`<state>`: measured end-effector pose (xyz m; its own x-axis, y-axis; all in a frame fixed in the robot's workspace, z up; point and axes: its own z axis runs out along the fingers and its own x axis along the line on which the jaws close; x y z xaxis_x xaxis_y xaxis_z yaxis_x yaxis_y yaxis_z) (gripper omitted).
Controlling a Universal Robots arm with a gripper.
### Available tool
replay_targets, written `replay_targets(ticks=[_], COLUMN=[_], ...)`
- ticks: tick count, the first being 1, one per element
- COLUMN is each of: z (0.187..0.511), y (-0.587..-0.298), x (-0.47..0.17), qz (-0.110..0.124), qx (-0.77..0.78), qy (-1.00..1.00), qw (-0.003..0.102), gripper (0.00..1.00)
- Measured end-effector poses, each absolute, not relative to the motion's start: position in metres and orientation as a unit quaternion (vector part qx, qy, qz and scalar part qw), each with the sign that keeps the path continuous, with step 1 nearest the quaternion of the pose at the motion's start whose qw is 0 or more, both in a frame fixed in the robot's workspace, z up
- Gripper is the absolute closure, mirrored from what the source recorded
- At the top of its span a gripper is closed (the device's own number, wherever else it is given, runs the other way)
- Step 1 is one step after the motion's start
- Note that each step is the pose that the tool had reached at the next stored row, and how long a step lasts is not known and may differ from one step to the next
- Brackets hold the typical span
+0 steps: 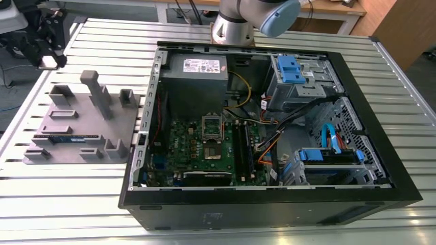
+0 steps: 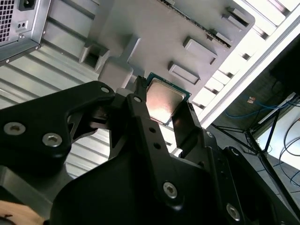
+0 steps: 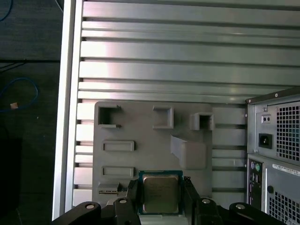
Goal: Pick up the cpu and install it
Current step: 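Pick up the cpu and move it towards the insertion slot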
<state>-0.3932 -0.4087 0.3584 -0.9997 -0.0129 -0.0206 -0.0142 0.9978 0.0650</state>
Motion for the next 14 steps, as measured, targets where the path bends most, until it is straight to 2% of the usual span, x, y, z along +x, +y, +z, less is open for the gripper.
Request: replay_targets(ticks=[14], z=[0.361], y=[-0.409], x=[-0.382], qz=[0.033], qx=[-0.007], qy=[0.999], qw=[0.010], gripper=[0.53])
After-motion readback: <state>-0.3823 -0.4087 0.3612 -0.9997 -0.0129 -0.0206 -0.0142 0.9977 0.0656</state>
